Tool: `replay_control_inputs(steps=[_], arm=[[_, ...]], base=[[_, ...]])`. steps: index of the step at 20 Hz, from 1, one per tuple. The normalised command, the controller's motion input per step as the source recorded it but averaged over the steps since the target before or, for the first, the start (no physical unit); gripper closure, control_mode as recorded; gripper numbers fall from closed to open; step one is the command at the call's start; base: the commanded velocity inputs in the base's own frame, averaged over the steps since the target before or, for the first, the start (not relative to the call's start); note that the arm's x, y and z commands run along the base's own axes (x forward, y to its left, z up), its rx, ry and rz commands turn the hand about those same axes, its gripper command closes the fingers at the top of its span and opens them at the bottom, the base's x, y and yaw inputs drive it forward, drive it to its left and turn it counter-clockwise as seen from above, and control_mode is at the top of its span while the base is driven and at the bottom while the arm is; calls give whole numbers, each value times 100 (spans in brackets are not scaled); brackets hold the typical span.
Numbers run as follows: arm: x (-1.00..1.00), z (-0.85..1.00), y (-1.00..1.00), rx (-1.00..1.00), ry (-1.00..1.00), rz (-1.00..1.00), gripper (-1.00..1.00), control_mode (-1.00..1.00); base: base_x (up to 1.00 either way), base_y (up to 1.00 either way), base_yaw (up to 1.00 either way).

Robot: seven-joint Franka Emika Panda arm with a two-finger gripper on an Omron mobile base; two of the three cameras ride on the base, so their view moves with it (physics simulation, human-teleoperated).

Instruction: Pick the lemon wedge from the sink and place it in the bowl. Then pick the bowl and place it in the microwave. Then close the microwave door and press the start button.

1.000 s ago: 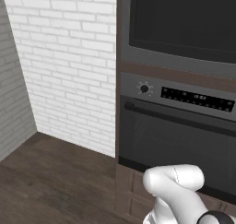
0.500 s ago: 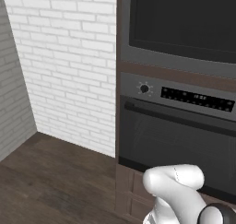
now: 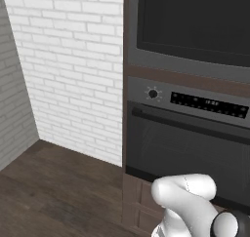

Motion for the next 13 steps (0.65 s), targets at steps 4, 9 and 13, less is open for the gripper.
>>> replay_control_inputs(steps=[4,9,13], arm=[[26,-17,-25,0,-1,4,100,-100],[-35,-2,46,-2,-14,0,100,-100],[-53,10,42,0,-9,0,100,-100]], base=[[0,0,0],[0,0,0],[0,0,0]])
